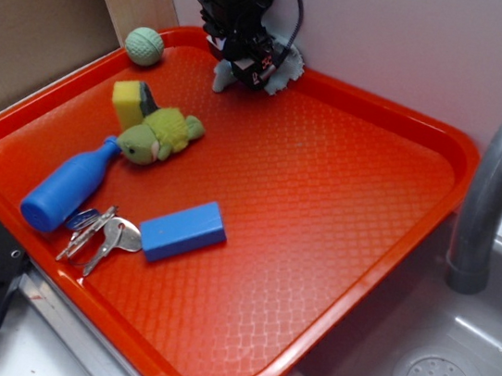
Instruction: Grab the blue cloth.
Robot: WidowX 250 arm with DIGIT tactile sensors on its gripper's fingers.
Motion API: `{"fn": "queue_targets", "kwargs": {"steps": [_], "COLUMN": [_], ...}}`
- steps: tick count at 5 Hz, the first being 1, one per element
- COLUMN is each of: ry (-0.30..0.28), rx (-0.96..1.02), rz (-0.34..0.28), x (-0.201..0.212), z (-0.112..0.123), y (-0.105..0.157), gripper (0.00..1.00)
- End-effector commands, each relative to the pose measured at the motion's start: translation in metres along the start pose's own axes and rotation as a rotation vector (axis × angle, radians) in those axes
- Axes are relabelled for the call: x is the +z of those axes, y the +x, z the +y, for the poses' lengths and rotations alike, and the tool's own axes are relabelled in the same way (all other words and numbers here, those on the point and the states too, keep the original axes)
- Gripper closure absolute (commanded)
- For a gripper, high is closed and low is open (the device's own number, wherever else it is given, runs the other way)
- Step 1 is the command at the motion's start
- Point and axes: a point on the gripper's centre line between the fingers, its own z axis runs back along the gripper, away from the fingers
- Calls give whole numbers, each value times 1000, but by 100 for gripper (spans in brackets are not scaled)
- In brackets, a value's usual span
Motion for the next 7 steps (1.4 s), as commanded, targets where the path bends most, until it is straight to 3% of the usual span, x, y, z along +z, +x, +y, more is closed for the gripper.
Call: {"fn": "queue_targets", "kwargs": {"steps": [1, 2, 3, 4, 5, 6, 7], "ry": [21, 24, 34, 25, -138, -180, -169], "rx": [20, 28, 111, 89, -42, -50, -59], "rz": [-84, -83, 37, 242, 272, 191, 129], "x": [23, 24, 50, 109, 180, 241, 288], "z": [7, 7, 8, -19, -45, -52, -43], "y": [16, 15, -5, -32, -66, -111, -111], "gripper": [100, 100, 100, 100, 100, 100, 100]}}
